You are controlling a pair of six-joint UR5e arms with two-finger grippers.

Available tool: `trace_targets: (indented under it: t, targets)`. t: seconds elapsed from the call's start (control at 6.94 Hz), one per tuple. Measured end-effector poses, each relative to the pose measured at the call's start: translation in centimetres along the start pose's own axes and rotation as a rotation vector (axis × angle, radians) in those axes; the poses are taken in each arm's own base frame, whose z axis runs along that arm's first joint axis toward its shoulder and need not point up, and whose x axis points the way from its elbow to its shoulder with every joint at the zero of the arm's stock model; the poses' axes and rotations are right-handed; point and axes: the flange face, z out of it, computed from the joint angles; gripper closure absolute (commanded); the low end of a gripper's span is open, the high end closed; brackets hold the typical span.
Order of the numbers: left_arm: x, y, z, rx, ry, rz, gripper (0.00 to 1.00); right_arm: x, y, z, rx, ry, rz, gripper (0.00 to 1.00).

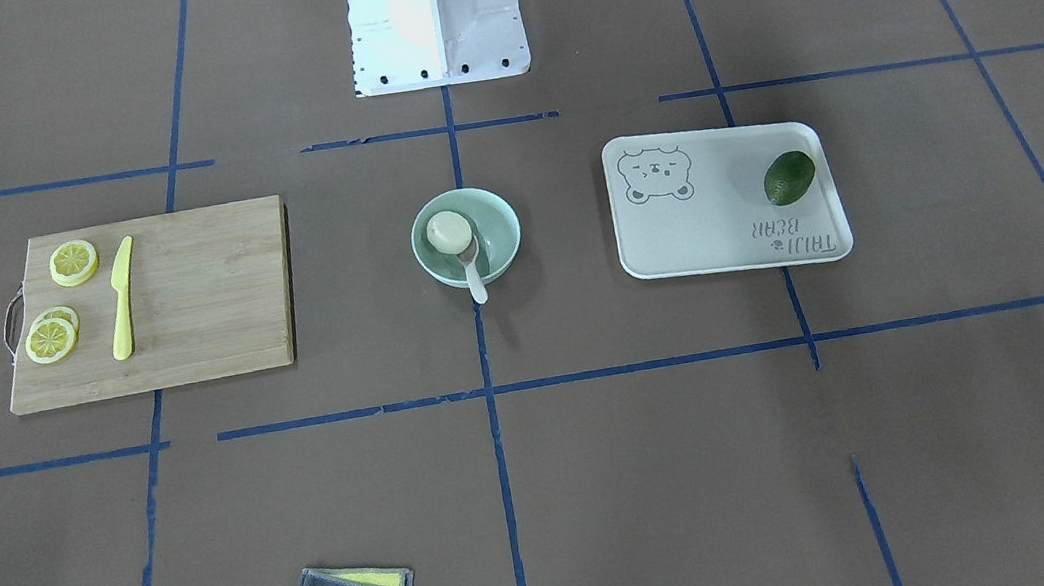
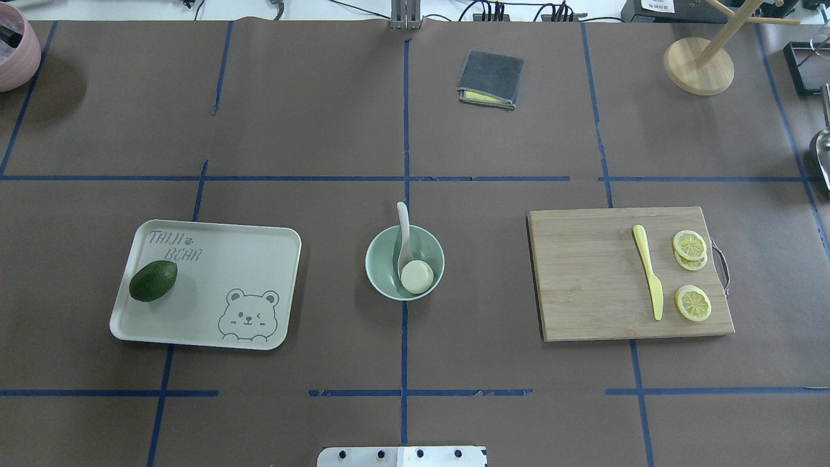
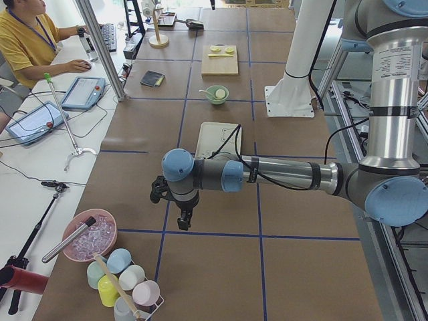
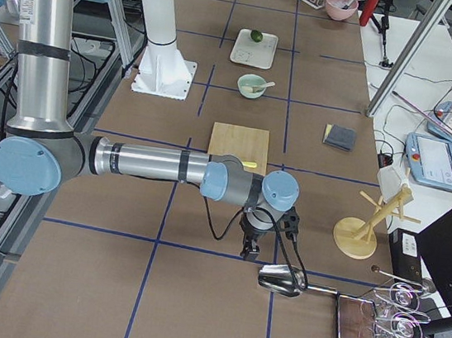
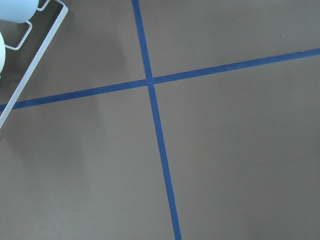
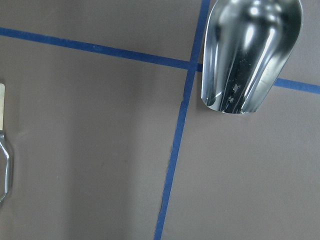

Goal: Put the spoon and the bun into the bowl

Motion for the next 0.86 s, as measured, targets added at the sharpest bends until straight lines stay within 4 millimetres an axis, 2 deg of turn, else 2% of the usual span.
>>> trace_targets:
  t: [0.86]
  targets:
    - [-0.34,0.44,-0.22,0.007,-0.018,-0.087,0.00,-0.38,-0.61,-0.52,0.010,0.003,-0.002,0.00]
